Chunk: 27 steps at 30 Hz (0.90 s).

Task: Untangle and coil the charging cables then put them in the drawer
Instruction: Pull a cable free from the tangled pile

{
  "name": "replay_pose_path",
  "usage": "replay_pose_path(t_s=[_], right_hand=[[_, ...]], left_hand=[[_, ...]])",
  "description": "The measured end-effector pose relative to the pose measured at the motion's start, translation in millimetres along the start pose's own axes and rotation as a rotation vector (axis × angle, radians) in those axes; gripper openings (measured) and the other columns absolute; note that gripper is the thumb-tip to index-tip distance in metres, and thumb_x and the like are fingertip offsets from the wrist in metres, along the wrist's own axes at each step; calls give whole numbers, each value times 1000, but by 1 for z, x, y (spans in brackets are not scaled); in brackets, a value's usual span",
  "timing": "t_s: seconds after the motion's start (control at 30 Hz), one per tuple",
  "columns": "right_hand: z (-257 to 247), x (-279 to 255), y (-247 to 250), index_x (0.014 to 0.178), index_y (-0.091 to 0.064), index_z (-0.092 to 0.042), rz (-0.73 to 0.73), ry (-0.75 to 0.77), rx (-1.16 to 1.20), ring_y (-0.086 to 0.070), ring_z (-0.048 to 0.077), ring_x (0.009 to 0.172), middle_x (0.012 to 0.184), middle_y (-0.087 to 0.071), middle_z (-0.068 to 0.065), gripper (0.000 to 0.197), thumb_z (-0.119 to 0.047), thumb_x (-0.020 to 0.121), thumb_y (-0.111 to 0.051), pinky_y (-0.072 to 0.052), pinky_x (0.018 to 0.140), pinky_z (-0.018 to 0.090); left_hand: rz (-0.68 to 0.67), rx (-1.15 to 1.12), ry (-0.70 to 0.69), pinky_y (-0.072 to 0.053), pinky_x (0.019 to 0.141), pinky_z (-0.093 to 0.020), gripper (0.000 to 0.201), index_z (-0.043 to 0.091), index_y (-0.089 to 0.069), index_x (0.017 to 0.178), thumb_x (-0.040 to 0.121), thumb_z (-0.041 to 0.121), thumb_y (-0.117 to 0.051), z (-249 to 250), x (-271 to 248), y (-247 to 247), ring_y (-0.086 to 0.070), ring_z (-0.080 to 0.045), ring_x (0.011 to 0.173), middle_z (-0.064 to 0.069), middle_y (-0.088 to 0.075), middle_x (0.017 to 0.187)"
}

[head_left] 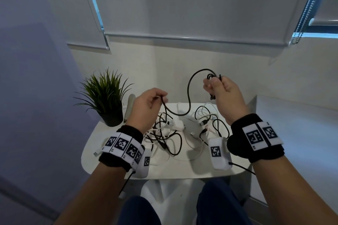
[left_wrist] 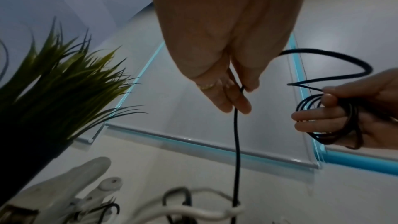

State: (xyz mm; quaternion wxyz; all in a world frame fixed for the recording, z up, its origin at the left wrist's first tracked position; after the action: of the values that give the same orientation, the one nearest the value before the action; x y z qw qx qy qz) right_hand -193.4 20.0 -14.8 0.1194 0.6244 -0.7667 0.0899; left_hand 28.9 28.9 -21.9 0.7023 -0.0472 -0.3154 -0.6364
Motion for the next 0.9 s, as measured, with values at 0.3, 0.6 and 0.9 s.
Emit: replay_pose_path(t_s=[0.3,0.6,0.9], right_hand=[[51,-24,-49,77,-57,-12,-432,-186,-455,-47,15,57,62,-51,-1,18,-26,86,-64,-42,62,32],[55,-25,-76,79,-68,-5,-388,-144,-307,-47,5,51,58,-57,-7,26,-30,77,-75,-38,56,20],[46,-18,-71,75,-65,-7,-373,-41,-419,-58,8,57,70,-69,1,23,-25,88,-60,-47,59,25]], left_hand=[[-14,-71,25,-56,75,-33,6,28,-70,80,82,23,-67,0,13,-2,-71,-18,68,5,-69,67],[-137,-216,-47,-54,77,-22,18,12,-67,87,85,-5,-62,24,10,-18,-64,-13,73,-13,-68,80],[-325,536,370,-43,82,-25,26,19,-50,106,87,32,-63,-26,-12,-11,-48,-11,93,8,-48,96]])
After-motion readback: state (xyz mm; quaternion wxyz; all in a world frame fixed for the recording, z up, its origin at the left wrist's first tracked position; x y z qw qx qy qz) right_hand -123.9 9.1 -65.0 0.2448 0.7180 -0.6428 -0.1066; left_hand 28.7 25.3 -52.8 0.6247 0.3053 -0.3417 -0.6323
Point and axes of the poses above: each hand's wrist, its own x-axis towards the middle knuckle, its own y-axis out of the back of the hand, z = x × y, the point moved 6 cm from there along x, towards the middle knuckle
